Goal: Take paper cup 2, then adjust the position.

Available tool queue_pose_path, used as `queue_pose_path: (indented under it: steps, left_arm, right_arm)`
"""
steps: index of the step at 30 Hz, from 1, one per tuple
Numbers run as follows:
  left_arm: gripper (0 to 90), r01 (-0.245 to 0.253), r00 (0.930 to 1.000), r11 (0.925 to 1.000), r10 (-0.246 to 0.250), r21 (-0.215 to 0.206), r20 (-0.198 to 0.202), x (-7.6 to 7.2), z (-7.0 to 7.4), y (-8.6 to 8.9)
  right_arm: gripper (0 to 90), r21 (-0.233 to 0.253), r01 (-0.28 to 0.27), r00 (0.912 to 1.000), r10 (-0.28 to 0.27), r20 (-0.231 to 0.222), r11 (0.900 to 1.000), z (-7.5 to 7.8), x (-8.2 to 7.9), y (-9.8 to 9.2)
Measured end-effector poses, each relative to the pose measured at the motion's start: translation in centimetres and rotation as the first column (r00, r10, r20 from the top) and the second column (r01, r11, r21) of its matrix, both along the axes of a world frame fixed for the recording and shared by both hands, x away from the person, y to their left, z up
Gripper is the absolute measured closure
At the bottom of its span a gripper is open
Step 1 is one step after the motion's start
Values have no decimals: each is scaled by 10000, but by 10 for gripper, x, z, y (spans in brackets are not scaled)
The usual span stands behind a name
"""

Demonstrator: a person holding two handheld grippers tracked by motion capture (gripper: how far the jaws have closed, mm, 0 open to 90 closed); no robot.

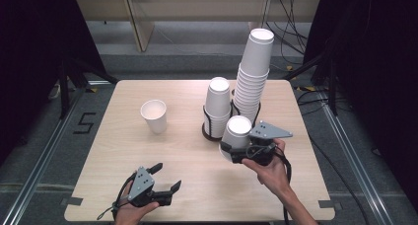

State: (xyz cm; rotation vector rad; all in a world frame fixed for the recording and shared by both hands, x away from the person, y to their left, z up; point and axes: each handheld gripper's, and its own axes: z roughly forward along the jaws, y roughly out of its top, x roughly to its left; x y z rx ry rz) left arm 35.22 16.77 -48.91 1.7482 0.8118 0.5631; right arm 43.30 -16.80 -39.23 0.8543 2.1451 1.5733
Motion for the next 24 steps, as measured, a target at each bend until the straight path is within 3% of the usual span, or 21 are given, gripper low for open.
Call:
queue_pose_path:
  steps: [3, 7, 9, 13, 15, 18, 24]
  left_arm:
    - [146, -34, 10000, 10000, 34, 89, -6, -1, 1, 1]
    - [147, -21, 10000, 9999, 22, 102, -19, -1, 1, 1]
    - [147, -26, 10000, 9999, 26, 99, -20, -1, 2, 1]
    - [147, -33, 10000, 10000, 33, 72, -12, 0, 2, 0]
    - [146, -43, 10000, 10000, 43, 71, -23, 0, 2, 1]
    - [146, -70, 10000, 9999, 70, 74, 16, -1, 2, 2]
    - [146, 73, 9999, 9997, -69, -253, 135, 0, 3, -2]
  right_arm:
    - [193, -97, -109, 9996, 107, -257, 9999, -6, -2, 5]
    - [193, -269, -285, 9996, 283, -70, 9992, -13, -4, 10]
    - [193, -103, -546, 9983, 544, -218, 9985, -16, -5, 14]
    - [193, -267, -631, 9970, 618, -472, 9976, -20, -9, 20]
    - [193, -330, -697, 9972, 688, -291, 9970, -21, -9, 22]
    - [192, -241, -809, 9960, 799, -405, 9964, -22, -11, 26]
    - [192, -188, -1171, 9928, 1165, -261, 9929, -22, -15, 36]
